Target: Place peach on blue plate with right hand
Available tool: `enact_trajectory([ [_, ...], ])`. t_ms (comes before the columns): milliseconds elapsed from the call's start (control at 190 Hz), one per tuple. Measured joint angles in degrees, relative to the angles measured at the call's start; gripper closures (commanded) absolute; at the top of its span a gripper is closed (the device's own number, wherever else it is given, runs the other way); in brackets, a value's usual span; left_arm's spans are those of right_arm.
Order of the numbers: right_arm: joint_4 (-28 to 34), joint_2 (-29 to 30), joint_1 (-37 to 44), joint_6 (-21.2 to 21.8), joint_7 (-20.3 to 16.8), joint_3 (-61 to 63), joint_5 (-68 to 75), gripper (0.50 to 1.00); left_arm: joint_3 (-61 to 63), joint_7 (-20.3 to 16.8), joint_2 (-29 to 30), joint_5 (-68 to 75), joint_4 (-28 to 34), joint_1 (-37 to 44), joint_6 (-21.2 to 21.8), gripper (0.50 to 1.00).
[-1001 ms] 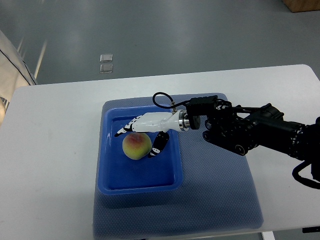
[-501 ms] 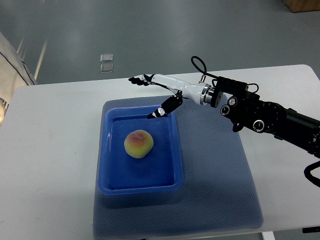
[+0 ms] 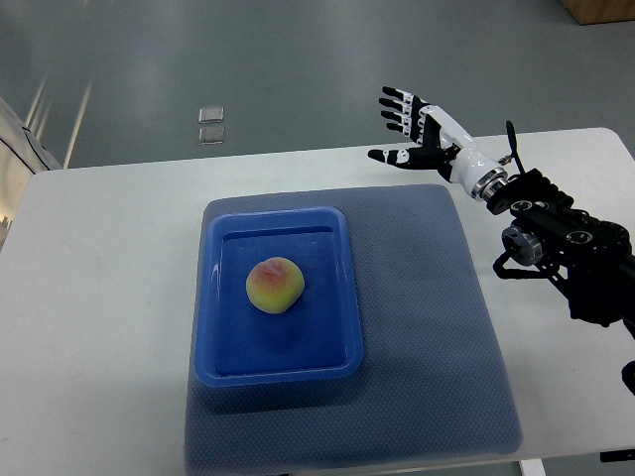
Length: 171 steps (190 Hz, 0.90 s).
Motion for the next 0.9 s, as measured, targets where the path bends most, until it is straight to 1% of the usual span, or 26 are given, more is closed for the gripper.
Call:
enact_trajectory([
  [116,-1.26,0.27,-1.50,0.07,-0.09,3.01,7.52,0.572,0.00,0.00,0.00,0.00,0.00,0.01,0.00,0.500],
  [279,-2.82,0.82,-2.15,-0.07,-0.30,3.58,16.38,0.574,0.00,0.00,0.00,0.00,0.00,0.00,0.00,0.500],
  [458,-3.10,1.19,-2.80,-0.49,-2.66,3.57,23.62,0.572,0.00,0.00,0.00,0.00,0.00,0.01,0.03,0.500],
  [585,-3.14,2.16,-3.20,-0.96,-3.13,3.56,25.42,0.570,0.00,0.00,0.00,0.01,0.00,0.01,0.04,0.500],
  [727,-3.16,3.19,-4.01,-2.21,-2.76,3.67,25.53,0.570,0.00,0.00,0.00,0.02,0.00,0.01,0.04,0.500],
  [901,-3.18,3.29,-4.12,-2.71,-2.56,3.81,25.53,0.572,0.00,0.00,0.00,0.03,0.00,0.01,0.03,0.500],
])
